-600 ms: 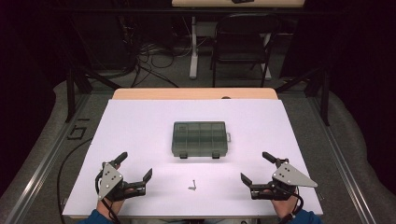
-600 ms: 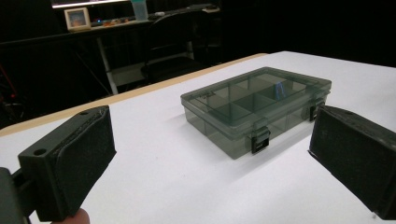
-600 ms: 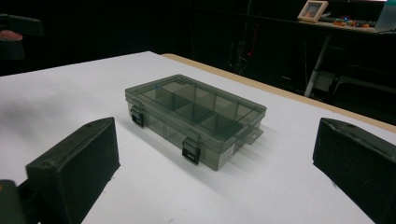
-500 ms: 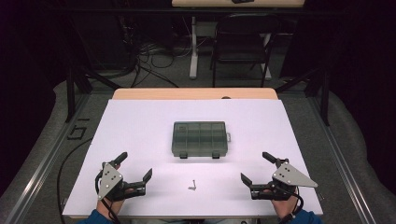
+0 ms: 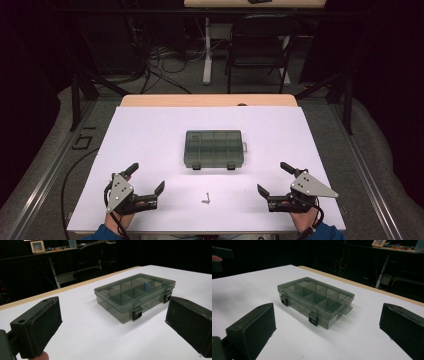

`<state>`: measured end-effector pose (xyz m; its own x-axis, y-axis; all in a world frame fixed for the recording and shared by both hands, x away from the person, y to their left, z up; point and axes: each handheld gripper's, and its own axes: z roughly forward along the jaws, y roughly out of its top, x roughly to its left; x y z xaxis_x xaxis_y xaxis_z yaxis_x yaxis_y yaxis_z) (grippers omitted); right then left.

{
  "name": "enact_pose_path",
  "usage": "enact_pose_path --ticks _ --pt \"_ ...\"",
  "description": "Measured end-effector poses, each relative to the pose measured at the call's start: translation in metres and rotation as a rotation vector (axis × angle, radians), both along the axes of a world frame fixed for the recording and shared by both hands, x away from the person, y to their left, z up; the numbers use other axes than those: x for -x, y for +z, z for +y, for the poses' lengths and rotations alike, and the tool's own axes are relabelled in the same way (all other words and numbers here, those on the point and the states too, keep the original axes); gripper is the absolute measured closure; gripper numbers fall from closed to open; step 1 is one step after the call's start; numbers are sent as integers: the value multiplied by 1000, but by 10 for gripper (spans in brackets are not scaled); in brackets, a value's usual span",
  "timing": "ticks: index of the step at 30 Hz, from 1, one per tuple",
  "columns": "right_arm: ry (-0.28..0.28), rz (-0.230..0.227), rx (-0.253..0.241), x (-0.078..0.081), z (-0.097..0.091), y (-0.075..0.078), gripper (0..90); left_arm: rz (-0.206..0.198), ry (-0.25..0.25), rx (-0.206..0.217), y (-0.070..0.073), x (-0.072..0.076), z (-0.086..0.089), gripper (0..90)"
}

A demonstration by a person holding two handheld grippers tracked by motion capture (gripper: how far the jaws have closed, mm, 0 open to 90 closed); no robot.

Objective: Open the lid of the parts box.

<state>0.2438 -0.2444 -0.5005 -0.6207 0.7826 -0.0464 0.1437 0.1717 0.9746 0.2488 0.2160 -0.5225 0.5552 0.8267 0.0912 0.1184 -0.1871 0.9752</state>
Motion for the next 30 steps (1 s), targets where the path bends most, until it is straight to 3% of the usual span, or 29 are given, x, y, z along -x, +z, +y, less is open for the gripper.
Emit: enact_pose_path --ticks 12,30 --pt "15 31 34 -15 5 -3 0 26 -31 -19 -2 -8 -7 0" --pt "38 68 39 -34 11 -5 0 84 -84 -15 -8 -37 -25 1"
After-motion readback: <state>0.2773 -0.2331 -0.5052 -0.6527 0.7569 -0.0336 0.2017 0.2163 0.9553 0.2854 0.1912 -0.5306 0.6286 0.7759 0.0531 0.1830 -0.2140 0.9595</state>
